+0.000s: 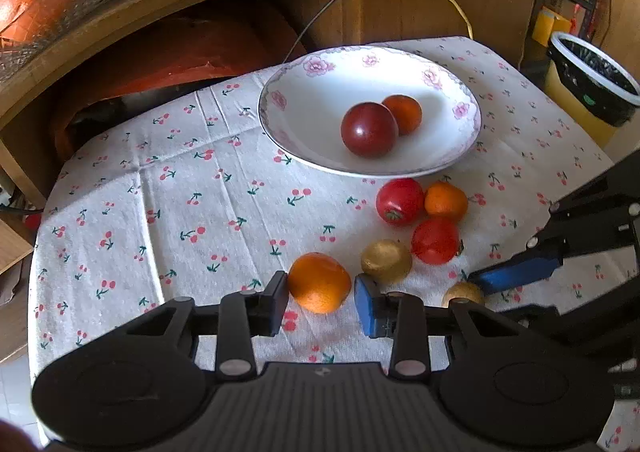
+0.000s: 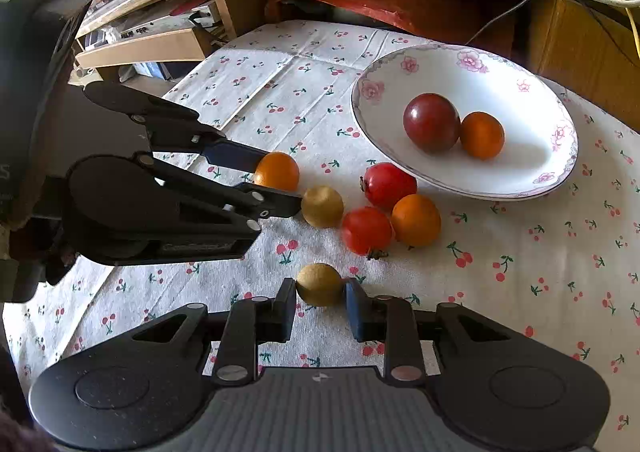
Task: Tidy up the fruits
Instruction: 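Grasp a small brown fruit with the right tool while the left tool grasps a tangerine, then carry the brown fruit and tangerine over the white bowl with both tools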
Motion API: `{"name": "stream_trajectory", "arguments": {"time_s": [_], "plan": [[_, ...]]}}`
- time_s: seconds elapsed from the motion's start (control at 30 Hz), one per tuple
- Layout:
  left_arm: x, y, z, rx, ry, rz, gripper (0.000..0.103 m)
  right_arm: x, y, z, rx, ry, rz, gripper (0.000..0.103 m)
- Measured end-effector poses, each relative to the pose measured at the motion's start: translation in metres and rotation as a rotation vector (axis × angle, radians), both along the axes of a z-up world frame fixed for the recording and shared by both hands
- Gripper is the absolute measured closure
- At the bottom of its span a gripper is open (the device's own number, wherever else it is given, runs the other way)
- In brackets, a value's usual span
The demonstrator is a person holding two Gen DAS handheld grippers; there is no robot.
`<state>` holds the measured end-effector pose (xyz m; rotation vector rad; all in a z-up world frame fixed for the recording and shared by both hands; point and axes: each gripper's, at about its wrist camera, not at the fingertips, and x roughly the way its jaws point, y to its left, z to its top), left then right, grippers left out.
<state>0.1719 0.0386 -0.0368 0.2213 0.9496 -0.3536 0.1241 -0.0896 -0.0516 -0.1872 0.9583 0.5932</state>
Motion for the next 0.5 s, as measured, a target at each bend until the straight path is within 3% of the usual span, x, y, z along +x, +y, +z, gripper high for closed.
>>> {"name": "stream_trajectory", "arguments": {"time_s": [0.5], "plan": [[-0.006,-0.001,0.005,-0.019,0.023,-0.024,0.063,-0.006,-0.004,0.004,-0.019,-0.002,0.018,0.082]]}}
